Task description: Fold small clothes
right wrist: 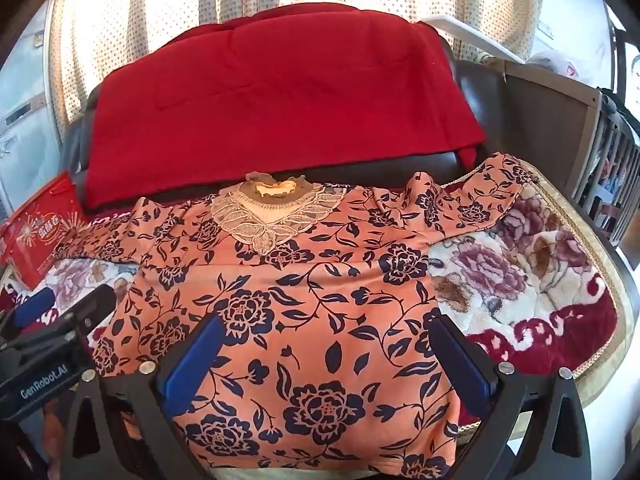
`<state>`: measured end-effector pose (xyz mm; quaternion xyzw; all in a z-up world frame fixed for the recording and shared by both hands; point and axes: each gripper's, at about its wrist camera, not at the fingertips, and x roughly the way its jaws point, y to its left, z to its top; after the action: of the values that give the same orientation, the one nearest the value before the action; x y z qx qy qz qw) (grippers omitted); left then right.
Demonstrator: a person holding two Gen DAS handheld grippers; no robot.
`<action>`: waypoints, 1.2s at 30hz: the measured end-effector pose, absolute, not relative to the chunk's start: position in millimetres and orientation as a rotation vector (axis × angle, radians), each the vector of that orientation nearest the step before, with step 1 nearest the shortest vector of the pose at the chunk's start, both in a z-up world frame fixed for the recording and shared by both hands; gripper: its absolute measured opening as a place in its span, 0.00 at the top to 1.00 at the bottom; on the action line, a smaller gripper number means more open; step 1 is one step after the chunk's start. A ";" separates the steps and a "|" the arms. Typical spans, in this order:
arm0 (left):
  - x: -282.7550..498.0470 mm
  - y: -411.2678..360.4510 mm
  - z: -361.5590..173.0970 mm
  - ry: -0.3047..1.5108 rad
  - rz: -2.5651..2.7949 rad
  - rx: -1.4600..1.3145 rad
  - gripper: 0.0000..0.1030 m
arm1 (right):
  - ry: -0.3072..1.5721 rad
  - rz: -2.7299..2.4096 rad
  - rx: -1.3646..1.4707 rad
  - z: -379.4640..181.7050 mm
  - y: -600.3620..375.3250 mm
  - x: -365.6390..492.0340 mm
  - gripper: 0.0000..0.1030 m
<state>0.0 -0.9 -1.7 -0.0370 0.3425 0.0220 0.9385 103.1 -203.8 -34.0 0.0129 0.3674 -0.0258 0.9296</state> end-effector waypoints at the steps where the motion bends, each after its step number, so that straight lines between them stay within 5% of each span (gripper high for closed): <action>1: 0.0 -0.9 -1.6 0.698 0.047 -0.074 0.00 | 0.752 -0.055 0.029 -34.0 -203.8 103.9 0.00; 36: 12.6 -4.7 -14.8 0.743 0.052 -0.059 0.00 | 0.767 -0.034 0.101 -47.8 -201.5 120.4 0.00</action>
<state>12.6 -4.7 -14.8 -0.0290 0.3630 0.0256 0.9310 120.4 -201.5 -47.8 0.0491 0.3741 -0.0164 0.9259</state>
